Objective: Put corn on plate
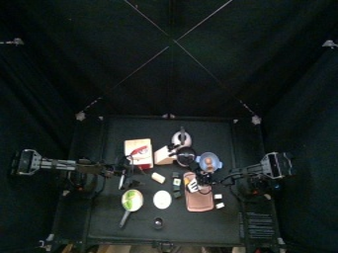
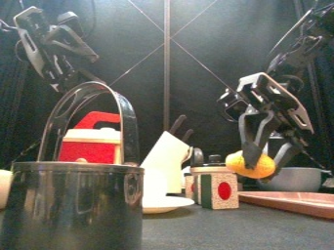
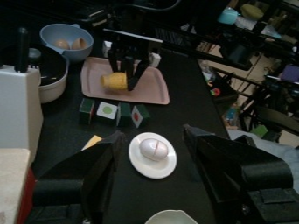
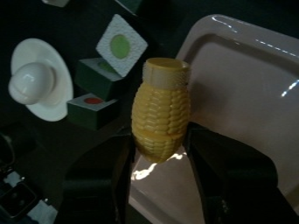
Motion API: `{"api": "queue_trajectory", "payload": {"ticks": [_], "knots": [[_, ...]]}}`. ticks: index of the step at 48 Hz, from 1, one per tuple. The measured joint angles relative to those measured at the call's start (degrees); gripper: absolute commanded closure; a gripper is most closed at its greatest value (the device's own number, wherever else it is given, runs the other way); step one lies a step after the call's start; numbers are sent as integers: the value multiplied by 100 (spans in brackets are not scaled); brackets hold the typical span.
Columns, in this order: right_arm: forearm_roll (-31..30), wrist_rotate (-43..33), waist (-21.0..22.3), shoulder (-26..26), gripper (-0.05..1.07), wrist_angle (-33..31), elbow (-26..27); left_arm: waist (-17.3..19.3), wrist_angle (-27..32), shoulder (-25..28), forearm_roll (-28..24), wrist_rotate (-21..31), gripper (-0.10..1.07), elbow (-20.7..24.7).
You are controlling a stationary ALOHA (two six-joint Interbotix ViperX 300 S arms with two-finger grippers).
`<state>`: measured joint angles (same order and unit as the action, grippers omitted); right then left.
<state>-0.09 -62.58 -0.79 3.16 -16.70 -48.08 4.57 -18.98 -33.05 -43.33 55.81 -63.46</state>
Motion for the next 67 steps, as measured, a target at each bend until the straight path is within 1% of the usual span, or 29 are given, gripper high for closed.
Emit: {"api": "queue_trajectory", "payload": {"ticks": [7,16,30,39,45,50,57,67], "knots": [[-18,0,44,-149,35,-141,105,0,9,0,0,0,6,-9],[-26,9,79,-176,32,-369,141,-9,9,0,44,0,6,-18],[-35,9,79,-290,20,-580,264,0,9,0,62,0,6,-26],[-62,9,88,-360,10,-1090,431,0,9,0,62,9,6,-18],[-264,9,88,-378,6,-1318,554,0,9,0,62,0,6,-26],[-369,18,79,-378,5,-1415,668,0,9,0,62,9,6,-35],[-519,9,79,-378,5,-1705,888,0,9,0,62,0,6,-35],[-729,26,44,-378,5,-1767,1134,0,9,0,62,0,6,-35]]}}
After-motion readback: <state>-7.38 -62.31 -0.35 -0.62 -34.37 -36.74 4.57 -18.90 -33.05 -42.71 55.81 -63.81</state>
